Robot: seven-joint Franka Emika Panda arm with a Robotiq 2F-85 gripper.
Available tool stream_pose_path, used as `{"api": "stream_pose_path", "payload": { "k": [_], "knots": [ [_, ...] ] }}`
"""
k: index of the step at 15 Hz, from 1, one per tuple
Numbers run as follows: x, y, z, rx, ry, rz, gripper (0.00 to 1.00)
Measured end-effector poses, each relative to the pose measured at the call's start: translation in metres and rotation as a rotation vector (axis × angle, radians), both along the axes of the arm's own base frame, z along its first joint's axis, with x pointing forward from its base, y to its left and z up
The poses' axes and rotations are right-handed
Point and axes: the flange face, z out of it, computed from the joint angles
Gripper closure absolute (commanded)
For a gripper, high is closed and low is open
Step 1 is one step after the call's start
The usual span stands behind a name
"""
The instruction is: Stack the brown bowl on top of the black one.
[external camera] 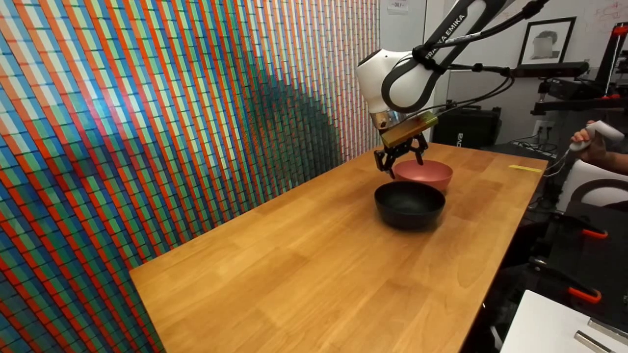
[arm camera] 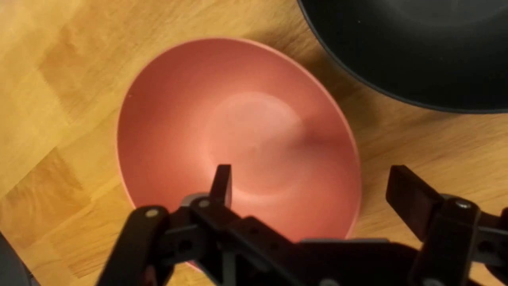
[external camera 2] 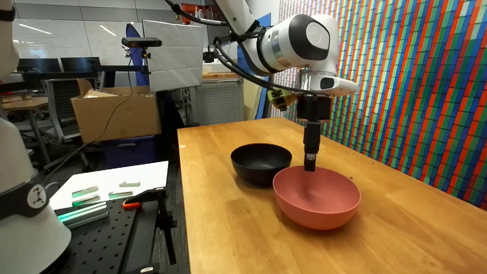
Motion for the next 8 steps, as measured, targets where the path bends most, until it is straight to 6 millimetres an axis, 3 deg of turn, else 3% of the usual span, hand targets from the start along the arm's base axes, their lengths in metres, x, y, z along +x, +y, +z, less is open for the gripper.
{"api": "stream_pose_path", "payload": {
  "k": [1, 8],
  "knots": [
    [-0.002, 0.002, -0.003, 0.000, -0.011, -0.010, 0.26],
    [-0.025, -0.005, -0.035, -0.033, 0.010, -0.069, 0.81]
  ]
}}
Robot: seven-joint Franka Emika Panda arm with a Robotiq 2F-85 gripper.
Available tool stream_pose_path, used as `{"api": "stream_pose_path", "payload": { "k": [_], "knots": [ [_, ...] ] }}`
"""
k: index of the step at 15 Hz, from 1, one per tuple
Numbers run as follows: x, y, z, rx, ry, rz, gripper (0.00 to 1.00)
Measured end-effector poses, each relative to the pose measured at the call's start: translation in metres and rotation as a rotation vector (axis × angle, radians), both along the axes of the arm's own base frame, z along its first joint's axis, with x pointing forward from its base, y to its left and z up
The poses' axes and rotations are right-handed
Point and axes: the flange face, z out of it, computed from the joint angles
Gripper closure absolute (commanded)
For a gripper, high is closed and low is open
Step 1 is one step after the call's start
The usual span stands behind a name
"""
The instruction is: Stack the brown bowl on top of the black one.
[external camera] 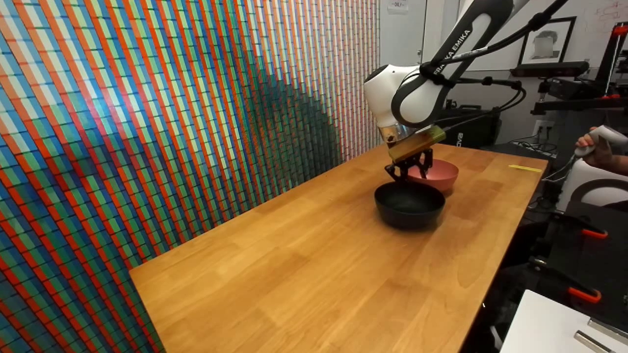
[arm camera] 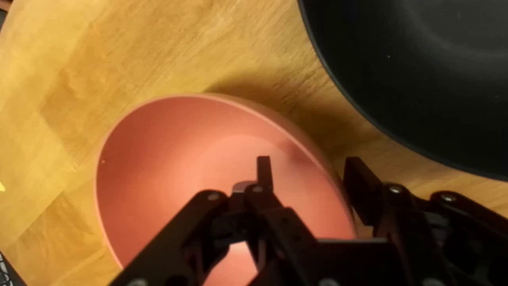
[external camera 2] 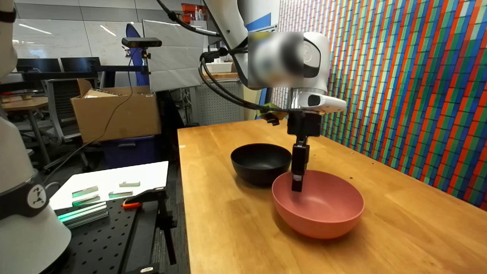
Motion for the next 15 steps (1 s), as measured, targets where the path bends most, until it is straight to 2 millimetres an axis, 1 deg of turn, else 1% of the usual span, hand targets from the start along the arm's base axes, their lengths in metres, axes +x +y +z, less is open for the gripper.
{"api": "stream_pose_path", "payload": {
  "k": [2, 4, 5, 7, 11, 13, 15],
  "knots": [
    [-0.004, -0.003, -0.004, -0.003, 0.004, -0.009, 0.94],
    [-0.006, -0.006, -0.006, -0.006, 0.007, -0.015, 0.99],
    [-0.006, -0.007, -0.007, -0.007, 0.008, -0.017, 1.00],
    [-0.006, -0.009, -0.007, -0.009, 0.009, -0.022, 0.95],
    [-0.006, -0.010, -0.007, -0.010, 0.008, -0.024, 0.95],
    [-0.005, -0.009, -0.003, -0.008, 0.001, -0.022, 0.95],
    [-0.002, -0.006, 0.007, -0.004, -0.016, -0.016, 0.95]
  ]
}}
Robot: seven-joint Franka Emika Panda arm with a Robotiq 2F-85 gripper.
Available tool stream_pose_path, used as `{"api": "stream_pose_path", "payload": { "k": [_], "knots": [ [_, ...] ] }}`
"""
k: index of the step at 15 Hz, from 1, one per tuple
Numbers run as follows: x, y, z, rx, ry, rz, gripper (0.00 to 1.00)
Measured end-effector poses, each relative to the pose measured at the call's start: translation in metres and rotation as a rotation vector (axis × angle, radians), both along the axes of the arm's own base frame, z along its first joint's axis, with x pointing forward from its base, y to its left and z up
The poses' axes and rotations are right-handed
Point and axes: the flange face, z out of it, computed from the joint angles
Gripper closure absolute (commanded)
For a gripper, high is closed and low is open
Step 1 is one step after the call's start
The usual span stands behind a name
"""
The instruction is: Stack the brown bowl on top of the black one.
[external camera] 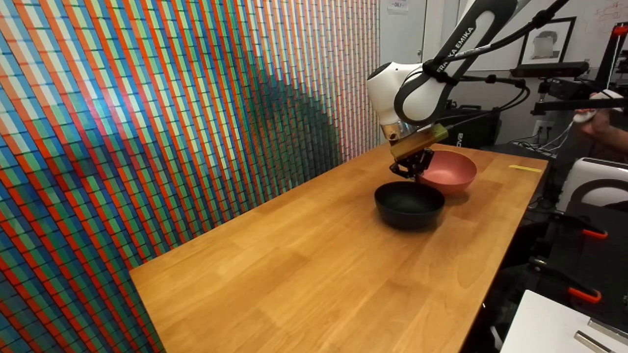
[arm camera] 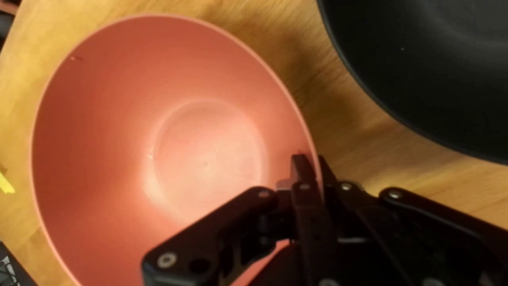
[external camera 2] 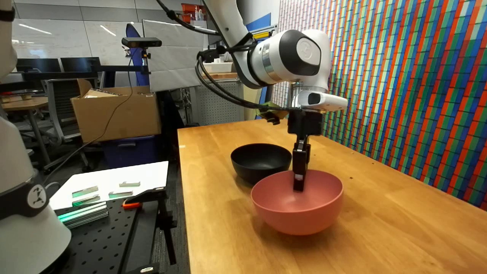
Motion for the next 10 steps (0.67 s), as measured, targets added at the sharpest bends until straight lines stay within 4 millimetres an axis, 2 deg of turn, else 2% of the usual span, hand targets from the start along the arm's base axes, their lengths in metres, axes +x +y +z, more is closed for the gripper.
{"api": "stream_pose_path", "payload": {
  "k": [2, 6, 10],
  "knots": [
    [0.004, 0.005, 0.019, 0.010, -0.030, 0.015, 0.95],
    [0.009, 0.024, 0.075, 0.054, -0.095, 0.079, 0.95],
    [0.002, 0.050, 0.122, 0.153, -0.096, 0.162, 0.95]
  ]
}}
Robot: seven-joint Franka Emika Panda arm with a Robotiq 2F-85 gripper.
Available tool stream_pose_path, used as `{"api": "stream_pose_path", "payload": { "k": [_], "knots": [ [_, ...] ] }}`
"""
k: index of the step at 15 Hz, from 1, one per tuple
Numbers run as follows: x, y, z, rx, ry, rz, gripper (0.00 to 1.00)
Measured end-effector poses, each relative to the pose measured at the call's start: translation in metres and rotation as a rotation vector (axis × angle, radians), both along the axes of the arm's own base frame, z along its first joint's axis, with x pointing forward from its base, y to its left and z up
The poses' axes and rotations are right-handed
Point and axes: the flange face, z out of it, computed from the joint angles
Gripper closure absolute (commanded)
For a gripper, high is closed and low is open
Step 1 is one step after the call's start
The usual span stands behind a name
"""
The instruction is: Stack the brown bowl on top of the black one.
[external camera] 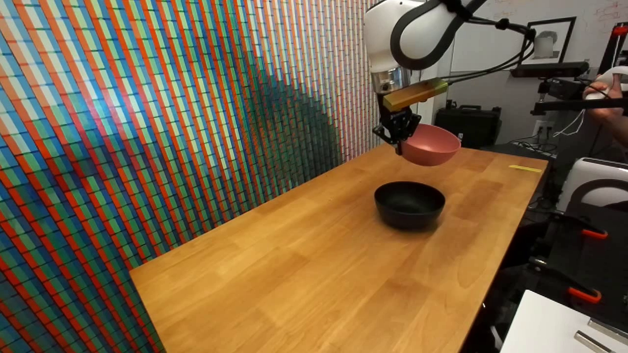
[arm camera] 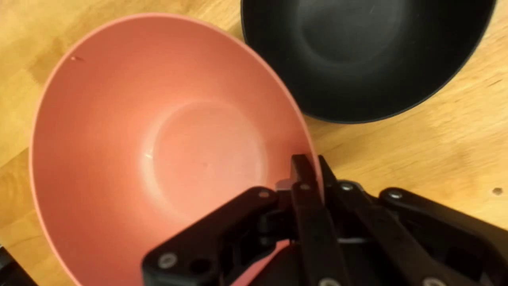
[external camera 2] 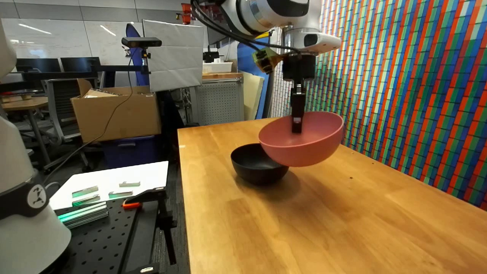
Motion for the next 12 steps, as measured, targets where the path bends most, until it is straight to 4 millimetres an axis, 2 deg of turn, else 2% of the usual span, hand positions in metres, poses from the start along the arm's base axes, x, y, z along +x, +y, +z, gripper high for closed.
{"api": "stream_pose_path", "payload": {
  "k": [2, 5, 8, 12],
  "knots": [
    [-0.006, 0.015, 0.013, 0.059, 0.023, 0.049, 0.95],
    [-0.016, 0.037, 0.017, 0.140, 0.078, 0.119, 0.95],
    [-0.026, 0.059, 0.010, 0.184, 0.132, 0.172, 0.95],
    [-0.036, 0.088, -0.008, 0.187, 0.183, 0.221, 0.95]
  ]
}}
